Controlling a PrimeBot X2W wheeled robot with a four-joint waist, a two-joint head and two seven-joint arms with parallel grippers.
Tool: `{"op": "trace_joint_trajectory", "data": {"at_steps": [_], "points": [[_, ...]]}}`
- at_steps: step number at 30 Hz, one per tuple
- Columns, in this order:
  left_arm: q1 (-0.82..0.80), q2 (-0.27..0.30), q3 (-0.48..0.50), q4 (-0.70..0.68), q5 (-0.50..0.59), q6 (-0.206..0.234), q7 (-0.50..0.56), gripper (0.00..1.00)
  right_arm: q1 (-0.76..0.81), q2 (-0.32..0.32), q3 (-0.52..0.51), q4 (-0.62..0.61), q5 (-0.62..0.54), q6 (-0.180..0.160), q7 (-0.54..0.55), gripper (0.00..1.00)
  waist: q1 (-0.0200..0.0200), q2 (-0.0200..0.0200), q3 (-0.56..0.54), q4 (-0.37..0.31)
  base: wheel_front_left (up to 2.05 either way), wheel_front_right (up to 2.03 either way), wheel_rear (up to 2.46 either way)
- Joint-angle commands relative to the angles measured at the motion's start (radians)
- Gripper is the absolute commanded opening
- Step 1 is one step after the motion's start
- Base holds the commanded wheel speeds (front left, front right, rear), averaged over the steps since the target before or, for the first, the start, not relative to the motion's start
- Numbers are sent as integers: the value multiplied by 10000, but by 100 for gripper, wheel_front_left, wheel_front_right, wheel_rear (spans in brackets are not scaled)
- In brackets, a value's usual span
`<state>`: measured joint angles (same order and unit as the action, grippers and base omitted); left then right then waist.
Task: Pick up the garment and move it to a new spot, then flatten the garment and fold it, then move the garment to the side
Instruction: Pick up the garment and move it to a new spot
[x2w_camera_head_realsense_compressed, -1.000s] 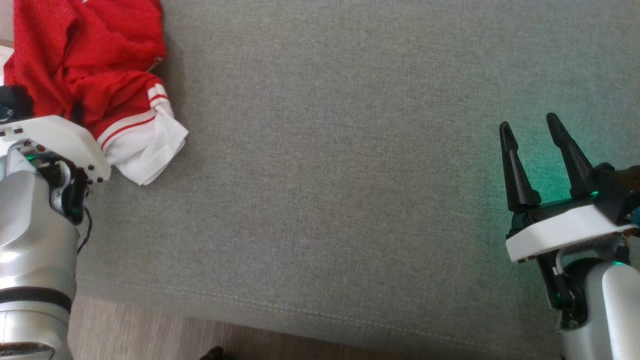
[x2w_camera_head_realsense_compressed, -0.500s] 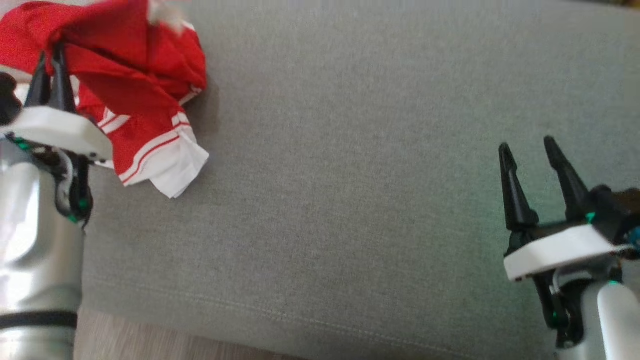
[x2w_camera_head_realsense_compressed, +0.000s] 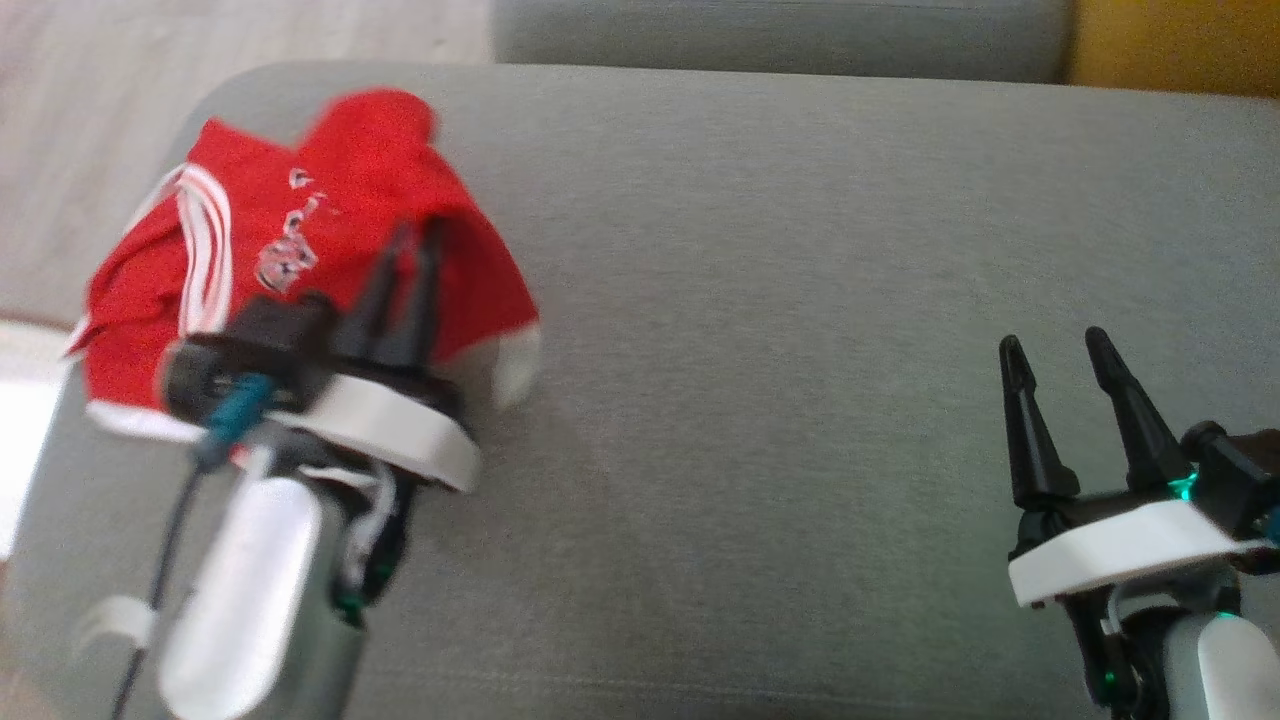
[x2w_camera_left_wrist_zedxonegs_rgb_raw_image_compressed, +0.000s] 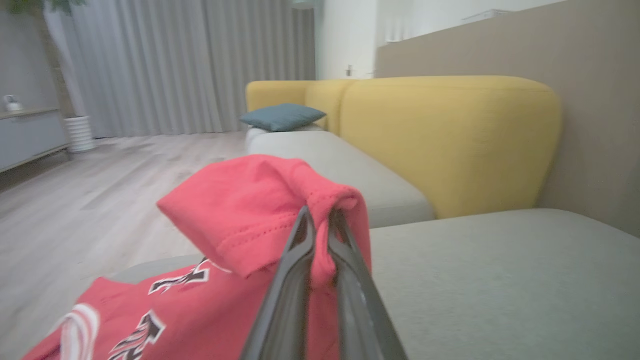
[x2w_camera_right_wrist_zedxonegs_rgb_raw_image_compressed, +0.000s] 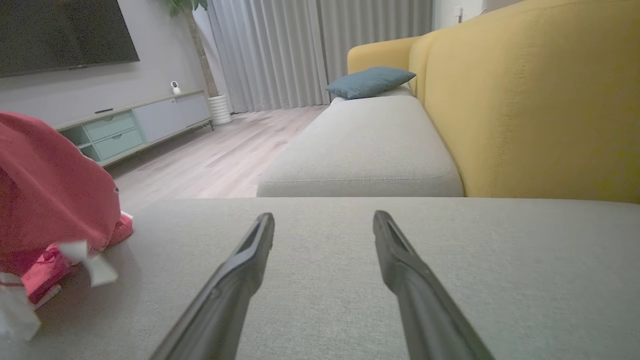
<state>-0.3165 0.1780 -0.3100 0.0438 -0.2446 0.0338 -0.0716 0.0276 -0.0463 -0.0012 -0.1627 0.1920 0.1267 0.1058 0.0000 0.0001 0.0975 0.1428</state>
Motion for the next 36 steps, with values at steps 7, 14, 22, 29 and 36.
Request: {"op": "trace_joint_trajectory", "data": {"at_steps": [7, 14, 22, 29, 36], "points": [[-840, -731, -1043, 142, 107, -478, 95, 0, -451, -41, 484, -609, 301, 40, -41, 100, 0, -1, 472, -2411, 0, 0, 0], [-2005, -1133, -1992, 956, 118, -785, -105, 0, -707, -41, 554, -488, 600, 40, -292, 100, 0, -1, 1246, -3774, 0, 0, 0], [-3306, -1255, -2773, 2264, -16, -750, 62, 0, -950, -40, 724, -6, 1062, 40, -828, 100, 0, -1, 2131, -4839, 0, 0, 0], [-3550, -1265, -3249, 3857, -300, -970, 1032, 6, -1152, -40, 786, 435, 1109, 40, -1150, 100, 0, -1, 2432, -4838, 0, 0, 0], [-3480, -1266, -3590, 3916, -402, -1109, 800, 100, -1299, -40, 815, 770, 980, 40, -1188, 100, 0, -1, 2116, -4265, 0, 0, 0]]}}
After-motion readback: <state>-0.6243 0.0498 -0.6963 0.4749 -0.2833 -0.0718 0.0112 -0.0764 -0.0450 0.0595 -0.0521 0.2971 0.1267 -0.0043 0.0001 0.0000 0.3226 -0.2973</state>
